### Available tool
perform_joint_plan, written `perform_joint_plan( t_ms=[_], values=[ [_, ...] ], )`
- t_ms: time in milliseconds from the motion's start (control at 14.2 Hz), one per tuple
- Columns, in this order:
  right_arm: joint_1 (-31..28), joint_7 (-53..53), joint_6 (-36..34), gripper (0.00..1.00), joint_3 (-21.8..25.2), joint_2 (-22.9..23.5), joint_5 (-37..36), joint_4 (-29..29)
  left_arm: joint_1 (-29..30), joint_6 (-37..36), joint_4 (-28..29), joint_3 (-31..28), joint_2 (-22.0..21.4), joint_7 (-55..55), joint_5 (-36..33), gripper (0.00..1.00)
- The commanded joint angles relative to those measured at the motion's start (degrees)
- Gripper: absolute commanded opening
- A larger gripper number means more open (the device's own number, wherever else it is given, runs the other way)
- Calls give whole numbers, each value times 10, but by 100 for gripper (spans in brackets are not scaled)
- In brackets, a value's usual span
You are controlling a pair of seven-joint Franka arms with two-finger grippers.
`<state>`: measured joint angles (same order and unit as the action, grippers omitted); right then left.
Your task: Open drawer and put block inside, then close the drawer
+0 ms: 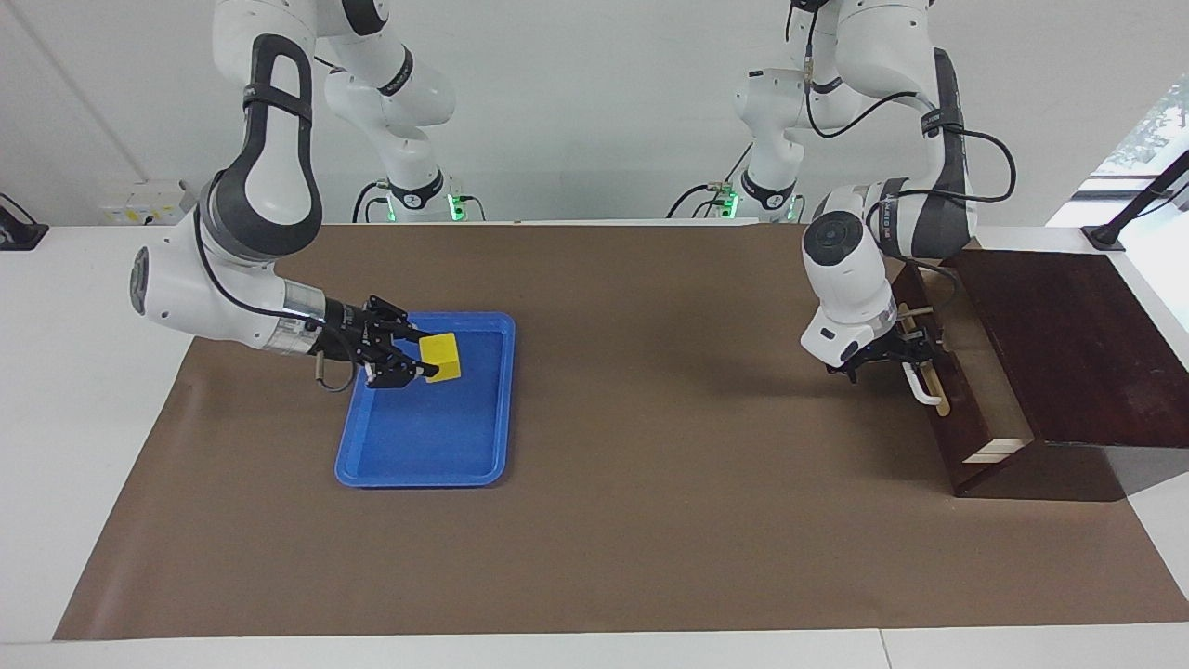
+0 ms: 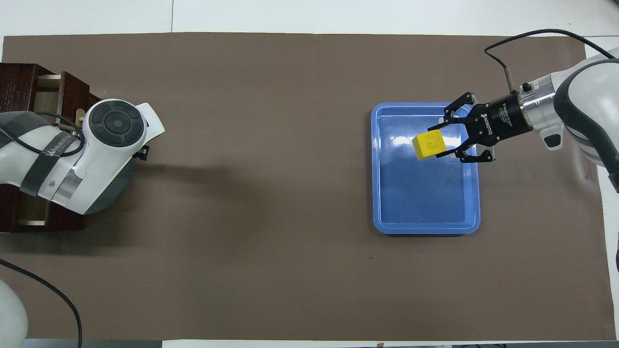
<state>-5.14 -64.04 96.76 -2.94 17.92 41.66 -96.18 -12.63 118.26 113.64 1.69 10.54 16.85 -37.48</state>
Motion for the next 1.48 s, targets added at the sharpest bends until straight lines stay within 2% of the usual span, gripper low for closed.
perform_joint_plan(
  t_ms=[0,635,988,1129,1411],
  values=[
    [5,-29,-1,0,0,2,12,6,-33,-11,8,-2,-8,4,21,100],
    [1,-29,-6,0,4,2,20,7,-69,-27,3,-2,-9,4,49,100],
    [1,-28,-4,0,5,2,20,7,-66,-31,-6,-2,-9,-5,49,100],
    [1,-27,-5,0,6,2,19,6,-63,-62,-42,-2,-6,-33,68,100],
    [1,-25,-6,0,6,2,18,6,-60,-173,-179,-3,16,-77,151,100]
  ],
)
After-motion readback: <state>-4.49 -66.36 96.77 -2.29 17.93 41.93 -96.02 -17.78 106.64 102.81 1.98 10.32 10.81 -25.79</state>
